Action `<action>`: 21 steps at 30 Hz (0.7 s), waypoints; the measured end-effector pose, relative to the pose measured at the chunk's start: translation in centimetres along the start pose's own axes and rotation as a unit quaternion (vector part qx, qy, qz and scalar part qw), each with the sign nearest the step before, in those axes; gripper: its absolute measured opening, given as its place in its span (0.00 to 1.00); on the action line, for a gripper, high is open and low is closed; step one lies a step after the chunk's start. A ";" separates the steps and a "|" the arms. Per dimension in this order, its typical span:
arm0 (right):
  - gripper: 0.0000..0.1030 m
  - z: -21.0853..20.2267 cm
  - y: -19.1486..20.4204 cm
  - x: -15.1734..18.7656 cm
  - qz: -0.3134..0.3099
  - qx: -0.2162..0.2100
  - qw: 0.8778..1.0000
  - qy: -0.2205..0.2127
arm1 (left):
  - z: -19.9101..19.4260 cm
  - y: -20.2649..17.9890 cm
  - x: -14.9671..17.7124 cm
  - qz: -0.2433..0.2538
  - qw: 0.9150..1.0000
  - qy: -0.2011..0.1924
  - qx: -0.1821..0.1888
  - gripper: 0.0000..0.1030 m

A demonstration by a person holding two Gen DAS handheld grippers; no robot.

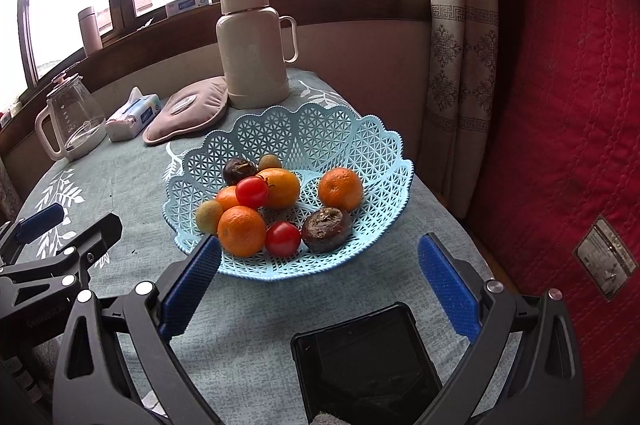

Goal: Organize fruits

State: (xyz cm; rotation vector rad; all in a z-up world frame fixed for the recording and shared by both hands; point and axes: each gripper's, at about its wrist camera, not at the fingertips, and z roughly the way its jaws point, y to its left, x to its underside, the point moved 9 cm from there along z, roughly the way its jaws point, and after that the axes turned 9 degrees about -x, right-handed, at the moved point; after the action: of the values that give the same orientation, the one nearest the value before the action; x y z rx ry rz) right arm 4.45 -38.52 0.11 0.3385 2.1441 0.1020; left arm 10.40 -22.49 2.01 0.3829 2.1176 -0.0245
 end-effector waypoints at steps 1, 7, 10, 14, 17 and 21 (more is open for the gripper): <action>0.97 0.0 0.0 0.0 0.000 0.000 1.000 0.000 | 0.0 0.0 0.0 0.001 1.000 0.000 0.000 0.95; 0.97 0.2 -0.1 0.1 0.000 0.000 1.000 0.002 | -0.1 -0.3 0.0 0.009 1.000 -0.004 0.002 0.95; 0.97 0.2 -0.2 0.1 0.001 0.001 1.000 0.002 | -0.1 -0.5 0.0 0.013 1.000 -0.004 0.001 0.95; 0.97 0.2 -0.3 0.1 0.001 0.002 1.000 0.002 | 0.0 -0.6 0.1 0.016 1.000 -0.004 0.002 0.95; 0.97 0.2 -0.4 0.1 0.003 0.003 1.000 0.002 | 0.0 -0.7 0.0 0.019 1.000 -0.004 0.003 0.95; 0.97 0.4 -0.5 0.2 0.004 0.005 1.000 0.003 | -0.1 -0.9 0.0 0.023 1.000 -0.006 0.004 0.95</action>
State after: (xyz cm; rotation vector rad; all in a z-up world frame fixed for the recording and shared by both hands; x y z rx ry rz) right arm 4.55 -38.98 -0.33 0.3532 2.1495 0.0964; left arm 10.05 -23.37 1.99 0.4357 2.0957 -0.0084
